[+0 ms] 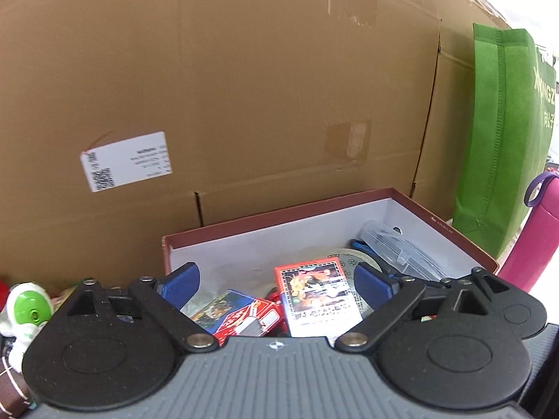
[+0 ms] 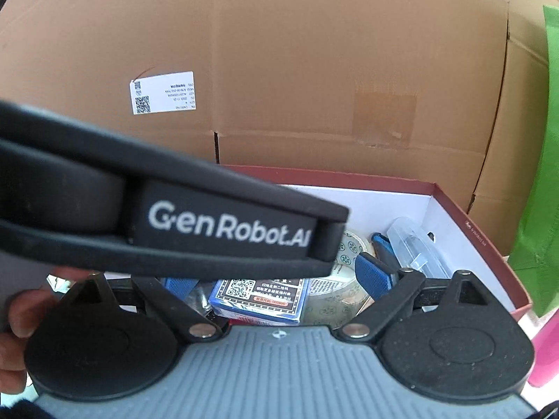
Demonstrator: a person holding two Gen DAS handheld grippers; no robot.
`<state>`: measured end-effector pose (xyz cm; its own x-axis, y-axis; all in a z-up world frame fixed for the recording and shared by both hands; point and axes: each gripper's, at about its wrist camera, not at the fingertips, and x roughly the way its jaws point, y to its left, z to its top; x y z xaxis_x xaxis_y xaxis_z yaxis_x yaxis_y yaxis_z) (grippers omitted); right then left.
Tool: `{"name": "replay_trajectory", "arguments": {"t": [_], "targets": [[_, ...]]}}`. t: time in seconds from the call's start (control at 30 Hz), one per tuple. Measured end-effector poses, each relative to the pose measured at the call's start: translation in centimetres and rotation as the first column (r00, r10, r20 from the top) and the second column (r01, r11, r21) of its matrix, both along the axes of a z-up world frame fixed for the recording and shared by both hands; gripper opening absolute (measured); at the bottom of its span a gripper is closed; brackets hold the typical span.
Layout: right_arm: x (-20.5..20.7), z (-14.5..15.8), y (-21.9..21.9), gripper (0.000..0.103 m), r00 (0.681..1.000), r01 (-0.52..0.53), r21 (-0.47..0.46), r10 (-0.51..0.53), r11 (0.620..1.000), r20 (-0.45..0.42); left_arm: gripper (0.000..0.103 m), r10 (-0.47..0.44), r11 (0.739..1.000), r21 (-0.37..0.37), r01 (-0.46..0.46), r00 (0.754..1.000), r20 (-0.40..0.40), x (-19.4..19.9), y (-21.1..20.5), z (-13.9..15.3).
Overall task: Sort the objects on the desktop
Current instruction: 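Carry the card box into the red shoebox and open the left gripper, then move the left gripper back over the cluttered items toward the white tube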
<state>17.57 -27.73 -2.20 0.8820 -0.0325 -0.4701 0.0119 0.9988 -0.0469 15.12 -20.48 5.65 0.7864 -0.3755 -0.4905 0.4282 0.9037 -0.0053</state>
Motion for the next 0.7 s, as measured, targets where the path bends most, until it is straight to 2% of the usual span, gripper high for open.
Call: {"name": "replay_trajectory", "arguments": {"t": [0.07,0.5,0.7], "targets": [[-1.8,-0.2,-0.1,0.092,1.000,0.004,-0.006,-0.004,1.000,0.006,0.098,0.012,1.000,-0.001,-0.012,1.000,0.015,-0.5,0.5,0.3],[-3.6,1.3,2.7,0.093,0.998,-0.004,-0.046,0.007,0.999,0.068,0.098,0.049,0.999,0.012,-0.051,0.993,0.104,-4.5,2.1,2.3],[-4.3,1.7,4.7,0.093,0.995,-0.028,-0.072,0.035,0.997,0.093,0.098,0.081,0.997,0.006,-0.082,0.990,0.117,-6.5,3.8,2.9]]}}
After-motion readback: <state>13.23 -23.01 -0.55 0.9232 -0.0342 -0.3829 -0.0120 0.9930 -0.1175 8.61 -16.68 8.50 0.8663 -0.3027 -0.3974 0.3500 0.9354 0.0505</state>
